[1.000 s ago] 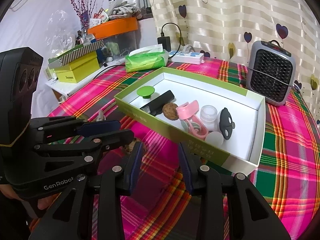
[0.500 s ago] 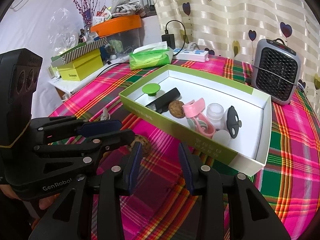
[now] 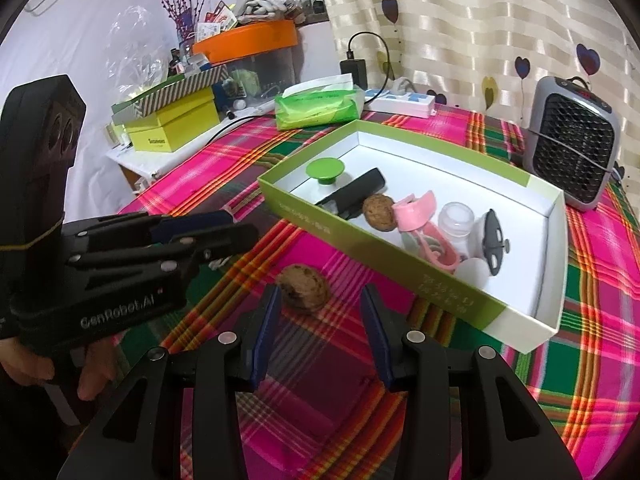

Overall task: Organize objects
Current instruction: 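Withdraw both open tools from the box toward the white cable and walnut, then grasp the white USB cable with the left tool while the right grasps the walnut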

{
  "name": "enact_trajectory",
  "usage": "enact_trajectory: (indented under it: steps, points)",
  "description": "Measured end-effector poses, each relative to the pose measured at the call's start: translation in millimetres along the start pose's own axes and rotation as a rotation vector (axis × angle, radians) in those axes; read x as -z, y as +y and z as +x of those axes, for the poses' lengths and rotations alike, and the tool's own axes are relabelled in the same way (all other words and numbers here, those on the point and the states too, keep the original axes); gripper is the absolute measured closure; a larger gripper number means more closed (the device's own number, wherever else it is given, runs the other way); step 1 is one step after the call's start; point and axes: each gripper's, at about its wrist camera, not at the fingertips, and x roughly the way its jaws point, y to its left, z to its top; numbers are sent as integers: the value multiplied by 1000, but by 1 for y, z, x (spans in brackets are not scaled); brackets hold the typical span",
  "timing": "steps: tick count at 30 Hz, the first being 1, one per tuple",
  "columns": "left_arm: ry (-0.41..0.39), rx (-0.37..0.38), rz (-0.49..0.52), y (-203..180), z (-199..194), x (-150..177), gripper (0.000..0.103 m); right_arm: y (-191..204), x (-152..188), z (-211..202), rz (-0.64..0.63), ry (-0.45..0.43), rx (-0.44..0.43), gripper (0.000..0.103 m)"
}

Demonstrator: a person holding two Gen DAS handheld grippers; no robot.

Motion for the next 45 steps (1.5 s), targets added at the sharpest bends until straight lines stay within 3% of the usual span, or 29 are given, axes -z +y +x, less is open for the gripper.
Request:
enact_trajectory:
  steps: [12, 23, 28, 30, 33, 38, 40, 45]
  points:
    - [18, -119, -70, 25, 4, 2, 69, 10, -6, 20, -1, 64, -8, 60]
    - [106, -128, -76, 26, 23, 3, 68, 13, -8, 29, 0, 96, 28, 61]
    - [113, -140, -60, 22, 26, 3, 68, 11, -9, 29, 5, 94, 45, 69]
    - [113, -133, -55, 22, 26, 3, 69, 9, -9, 28, 9, 92, 47, 69]
    - [113, -115, -49, 21, 26, 3, 80, 9, -9, 27, 13, 87, 46, 69]
    - [116, -73, -25, 15, 26, 3, 80, 7, -8, 25, 21, 79, 45, 69]
    - [117, -48, -18, 12, 25, 4, 90, 6, -7, 24, 26, 76, 44, 69]
    - [116, -2, 12, 3, 24, 4, 90, 5, -6, 21, 30, 70, 49, 69]
